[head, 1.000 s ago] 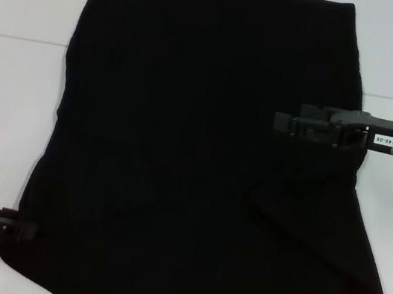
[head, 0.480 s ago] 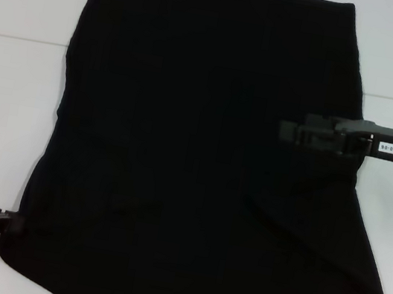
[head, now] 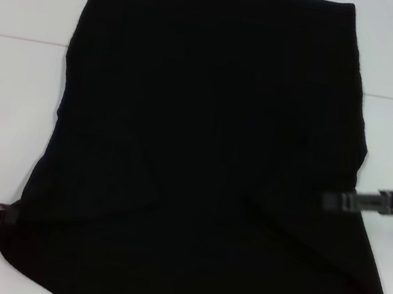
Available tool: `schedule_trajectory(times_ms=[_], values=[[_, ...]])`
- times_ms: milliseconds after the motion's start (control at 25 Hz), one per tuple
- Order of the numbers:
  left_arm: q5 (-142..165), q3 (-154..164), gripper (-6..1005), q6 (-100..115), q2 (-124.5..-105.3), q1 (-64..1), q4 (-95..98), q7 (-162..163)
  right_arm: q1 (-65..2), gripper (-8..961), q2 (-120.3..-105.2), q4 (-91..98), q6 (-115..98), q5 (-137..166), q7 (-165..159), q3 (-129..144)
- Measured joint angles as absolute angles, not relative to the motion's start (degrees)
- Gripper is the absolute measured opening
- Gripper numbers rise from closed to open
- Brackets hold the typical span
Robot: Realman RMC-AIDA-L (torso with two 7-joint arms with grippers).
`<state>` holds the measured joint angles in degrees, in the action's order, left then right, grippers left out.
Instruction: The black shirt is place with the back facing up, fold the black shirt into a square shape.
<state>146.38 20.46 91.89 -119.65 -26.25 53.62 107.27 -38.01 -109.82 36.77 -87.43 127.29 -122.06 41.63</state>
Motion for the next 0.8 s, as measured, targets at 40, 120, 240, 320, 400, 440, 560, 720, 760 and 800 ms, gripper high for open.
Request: schedule_trajectory(times_ms=[40,120,240,320,400,440,560,720,760,800], values=[[146.0,20.0,31,91.8,-119.59,-26.2,53.4,107.1,-37.6,942,-109.07,36.8,-88.9,128.0,-123.4,41.6],[145.5,19.3,32,91.8,-119.52,-26.1,53.0,106.8,-36.7,942,-107.75,36.6,-91.0,129.2,-125.6,41.6],[145.3,18.5,32,91.8,-119.52,-25.9,52.5,106.5,-35.2,943,-106.22,36.4,-92.9,131.2,-128.0,41.2],[145.2,18.4,32,91.8,-119.52,-25.8,52.4,106.5,-33.7,943,-105.51,36.3,-94.0,131.7,-129.0,40.8],[145.2,18.4,33,91.8,-119.59,-25.8,52.4,106.5,-32.2,943,-104.97,36.3,-94.8,131.7,-129.8,40.6],[145.2,18.4,33,91.8,-119.64,-25.8,52.3,106.4,-31.5,944,-104.77,36.0,-94.8,131.8,-130.3,40.5],[145.2,18.4,33,91.6,-119.63,-25.7,51.7,106.1,-30.3,943,-104.48,34.0,-94.7,132.4,-130.8,40.0],[145.2,18.4,34,91.1,-119.56,-25.9,51.1,105.7,-29.9,939,-104.55,31.2,-93.4,132.6,-130.3,39.9],[145.1,18.4,34,91.1,-119.54,-26.0,51.1,105.7,-29.9,939,-104.74,31.0,-93.2,132.6,-130.3,39.9],[145.1,18.4,34,91.1,-119.52,-26.0,51.1,105.7,-29.9,938,-104.92,30.9,-92.9,132.6,-130.2,40.0]])
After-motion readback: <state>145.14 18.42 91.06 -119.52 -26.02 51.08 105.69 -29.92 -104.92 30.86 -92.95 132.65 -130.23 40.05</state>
